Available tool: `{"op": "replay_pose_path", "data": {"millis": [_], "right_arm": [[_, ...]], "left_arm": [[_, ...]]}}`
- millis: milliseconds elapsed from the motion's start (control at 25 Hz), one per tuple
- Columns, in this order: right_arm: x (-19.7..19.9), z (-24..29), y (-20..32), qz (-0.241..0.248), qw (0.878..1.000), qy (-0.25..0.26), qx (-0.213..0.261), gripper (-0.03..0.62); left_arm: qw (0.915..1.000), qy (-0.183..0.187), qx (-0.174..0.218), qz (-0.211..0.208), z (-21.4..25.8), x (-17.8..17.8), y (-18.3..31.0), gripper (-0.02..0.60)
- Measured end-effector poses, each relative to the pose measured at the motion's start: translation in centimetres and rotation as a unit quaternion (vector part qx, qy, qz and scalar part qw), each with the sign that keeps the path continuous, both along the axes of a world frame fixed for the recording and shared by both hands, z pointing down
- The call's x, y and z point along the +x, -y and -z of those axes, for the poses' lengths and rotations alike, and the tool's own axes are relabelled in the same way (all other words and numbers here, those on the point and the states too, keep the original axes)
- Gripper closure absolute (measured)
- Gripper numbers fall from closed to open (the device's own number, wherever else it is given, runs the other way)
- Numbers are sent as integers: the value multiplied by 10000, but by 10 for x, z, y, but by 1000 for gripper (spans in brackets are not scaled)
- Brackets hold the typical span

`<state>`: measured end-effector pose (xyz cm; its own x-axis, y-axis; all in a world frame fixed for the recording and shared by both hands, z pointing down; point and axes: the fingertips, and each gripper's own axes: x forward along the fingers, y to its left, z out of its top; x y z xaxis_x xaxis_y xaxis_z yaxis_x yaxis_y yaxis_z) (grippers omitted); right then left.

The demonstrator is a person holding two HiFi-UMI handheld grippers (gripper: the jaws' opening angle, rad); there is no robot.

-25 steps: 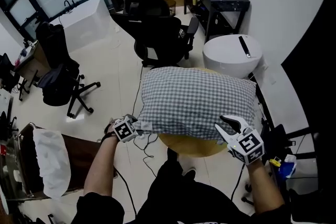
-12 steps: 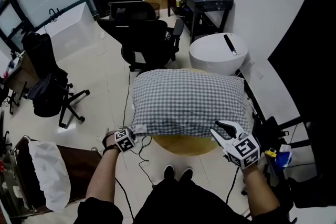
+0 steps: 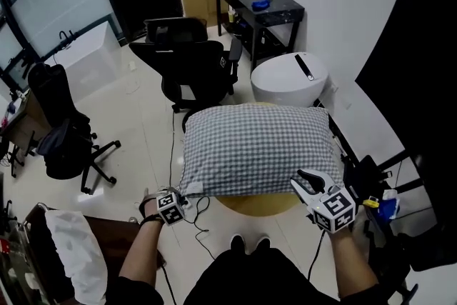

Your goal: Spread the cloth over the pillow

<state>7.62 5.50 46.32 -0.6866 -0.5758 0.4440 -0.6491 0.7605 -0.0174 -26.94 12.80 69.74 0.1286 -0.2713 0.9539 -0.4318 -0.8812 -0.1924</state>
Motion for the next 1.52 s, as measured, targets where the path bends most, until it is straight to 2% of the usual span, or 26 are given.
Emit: {"op": "replay_pose_path", "data": {"millis": [120, 240, 320, 400, 520, 600, 680, 720, 880, 1080, 1520], "right_arm": [[1, 4, -7, -36, 10000, 62, 17, 465], [9, 11, -11, -109, 9998, 117, 102, 465], [15, 18, -15, -163, 9995, 213, 171, 465], [22, 24, -19, -183, 9990, 345, 225, 467], [31, 30, -28, -137, 9985, 491, 219, 488], [37, 32, -36, -80, 9985, 493, 223, 544], [40, 35, -46, 23, 9984, 479, 282, 586], [42, 37, -50, 82, 9983, 489, 311, 586], [49, 37, -67, 265, 9976, 533, 348, 586], [58, 38, -86, 446, 9966, 581, 372, 586], [87, 36, -116, 618, 9953, 629, 404, 586]], "left_arm": [[9998, -112, 69, 121, 4, 2, 3, 570], [9984, -290, 336, 356, 21, 7, 10, 500], [9954, -551, 566, 549, 41, 16, 13, 445], [9905, -865, 814, 697, 68, 29, 13, 424], [9788, -1394, 1249, 828, 116, 62, 15, 407], [9674, -1870, 1471, 871, 146, 94, 12, 396], [9549, -2341, 1643, 794, 172, 131, 5, 396], [9507, -2473, 1737, 690, 182, 149, 3, 396], [9484, -2441, 2009, 253, 198, 205, -13, 396], [9389, -2884, 1879, 61, 204, 257, -41, 396], [9409, -2847, 1833, 46, 203, 290, -77, 396]]}}
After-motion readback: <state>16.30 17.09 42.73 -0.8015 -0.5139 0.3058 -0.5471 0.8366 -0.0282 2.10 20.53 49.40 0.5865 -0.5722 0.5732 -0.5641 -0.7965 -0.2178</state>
